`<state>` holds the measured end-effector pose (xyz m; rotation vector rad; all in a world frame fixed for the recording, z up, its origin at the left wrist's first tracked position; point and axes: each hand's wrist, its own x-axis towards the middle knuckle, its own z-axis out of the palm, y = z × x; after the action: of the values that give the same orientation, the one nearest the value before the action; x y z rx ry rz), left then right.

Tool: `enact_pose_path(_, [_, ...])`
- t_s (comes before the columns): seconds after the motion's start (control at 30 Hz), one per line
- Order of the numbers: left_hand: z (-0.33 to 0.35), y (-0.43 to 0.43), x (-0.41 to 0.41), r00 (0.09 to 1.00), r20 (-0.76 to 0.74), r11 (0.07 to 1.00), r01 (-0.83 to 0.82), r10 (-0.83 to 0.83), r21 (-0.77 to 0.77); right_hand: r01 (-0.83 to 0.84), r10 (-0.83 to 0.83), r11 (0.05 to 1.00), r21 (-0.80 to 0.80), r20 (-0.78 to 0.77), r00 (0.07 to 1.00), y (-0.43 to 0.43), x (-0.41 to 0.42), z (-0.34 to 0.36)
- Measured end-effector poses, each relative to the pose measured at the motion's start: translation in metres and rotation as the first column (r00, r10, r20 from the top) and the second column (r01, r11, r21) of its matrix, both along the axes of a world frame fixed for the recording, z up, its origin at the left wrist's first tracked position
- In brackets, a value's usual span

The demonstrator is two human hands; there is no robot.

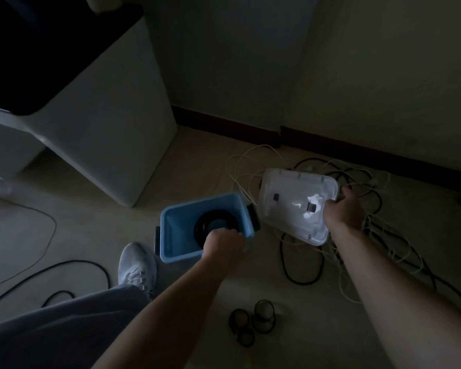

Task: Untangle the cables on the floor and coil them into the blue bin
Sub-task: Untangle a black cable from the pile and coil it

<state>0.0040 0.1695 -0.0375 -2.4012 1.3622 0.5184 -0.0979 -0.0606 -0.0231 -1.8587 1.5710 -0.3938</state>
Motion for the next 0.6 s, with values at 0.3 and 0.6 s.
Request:
enact_pose_path(0.3, [0.018,0.035,0.012,0.998,0.055,0.978,-0.015,0.027,-0.206,-0.104,0.136,0.929,0.354,-0.067,0.988,0.045,0.017,-0.053])
enact_pose_path(0.6, [-0.002,0.043,0.004,0.998,0.028,0.976,0.067,-0.062,-0.209,-0.201,0.203,0.778,0.595,0.065,0.977,0.098,0.059,-0.124])
